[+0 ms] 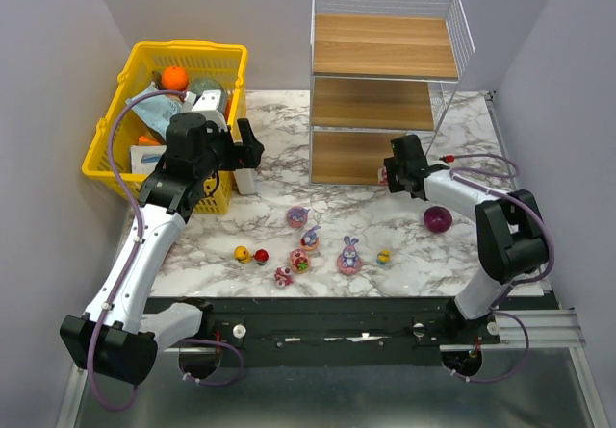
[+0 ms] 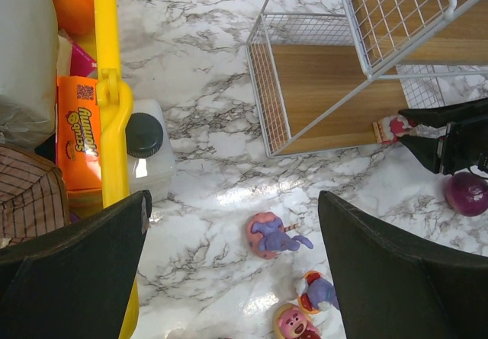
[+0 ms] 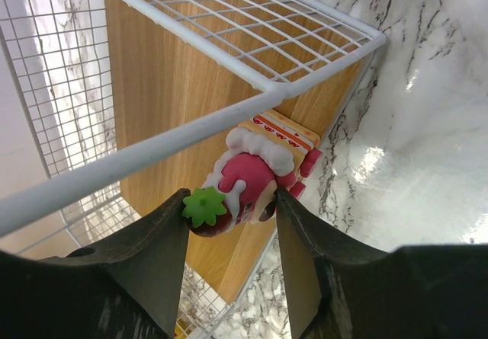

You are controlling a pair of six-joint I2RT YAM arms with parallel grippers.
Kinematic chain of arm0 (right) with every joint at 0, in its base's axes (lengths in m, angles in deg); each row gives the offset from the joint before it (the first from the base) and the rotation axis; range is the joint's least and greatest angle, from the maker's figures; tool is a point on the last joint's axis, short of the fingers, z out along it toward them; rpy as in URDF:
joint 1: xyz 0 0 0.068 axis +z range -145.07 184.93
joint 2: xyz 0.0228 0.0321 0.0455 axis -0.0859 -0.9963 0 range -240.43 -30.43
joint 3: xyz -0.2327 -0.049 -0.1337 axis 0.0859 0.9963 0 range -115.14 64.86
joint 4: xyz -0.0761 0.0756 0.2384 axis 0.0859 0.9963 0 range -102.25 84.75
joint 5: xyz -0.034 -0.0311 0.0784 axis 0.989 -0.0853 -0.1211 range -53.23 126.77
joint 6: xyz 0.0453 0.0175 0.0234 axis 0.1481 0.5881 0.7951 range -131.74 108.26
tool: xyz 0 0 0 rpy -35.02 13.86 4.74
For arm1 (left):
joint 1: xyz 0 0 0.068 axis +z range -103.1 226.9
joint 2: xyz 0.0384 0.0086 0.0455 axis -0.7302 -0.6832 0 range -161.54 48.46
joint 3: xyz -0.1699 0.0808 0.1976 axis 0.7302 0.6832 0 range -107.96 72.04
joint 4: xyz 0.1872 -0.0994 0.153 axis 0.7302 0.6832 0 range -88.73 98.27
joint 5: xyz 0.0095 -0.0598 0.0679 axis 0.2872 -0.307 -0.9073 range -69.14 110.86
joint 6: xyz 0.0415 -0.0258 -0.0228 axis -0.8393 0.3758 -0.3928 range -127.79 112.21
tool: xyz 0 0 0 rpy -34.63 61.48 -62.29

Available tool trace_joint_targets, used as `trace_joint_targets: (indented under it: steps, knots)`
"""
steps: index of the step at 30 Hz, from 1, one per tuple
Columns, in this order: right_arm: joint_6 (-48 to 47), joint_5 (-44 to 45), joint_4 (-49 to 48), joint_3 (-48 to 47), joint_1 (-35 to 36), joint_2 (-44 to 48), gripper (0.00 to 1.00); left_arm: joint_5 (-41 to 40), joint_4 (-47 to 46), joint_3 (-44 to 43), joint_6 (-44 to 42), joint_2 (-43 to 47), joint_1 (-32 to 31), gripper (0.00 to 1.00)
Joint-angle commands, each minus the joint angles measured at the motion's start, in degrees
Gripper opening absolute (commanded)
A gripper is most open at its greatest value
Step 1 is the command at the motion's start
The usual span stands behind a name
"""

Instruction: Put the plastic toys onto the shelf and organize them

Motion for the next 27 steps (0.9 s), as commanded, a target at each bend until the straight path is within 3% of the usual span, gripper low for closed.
trace_joint_targets:
  steps: [1, 12, 27]
  knots:
    - [-0.29, 5.06, 0.58, 2.3, -1.51, -3.27, 0.57, -0.48, 0.3, -1.0, -0.73, 0.18, 0.37, 0.99]
    - [-1.43, 5.33, -1.62, 3.97, -1.78, -3.53, 0.64, -0.31, 0.21, -1.09, -0.72, -0.26, 0.37, 0.99]
    - [-4.42, 4.27, -4.08, 2.39, -1.78, -0.81, 0.9, -0.13, 0.13, -0.83, -0.64, -0.17, 0.46, 0.99]
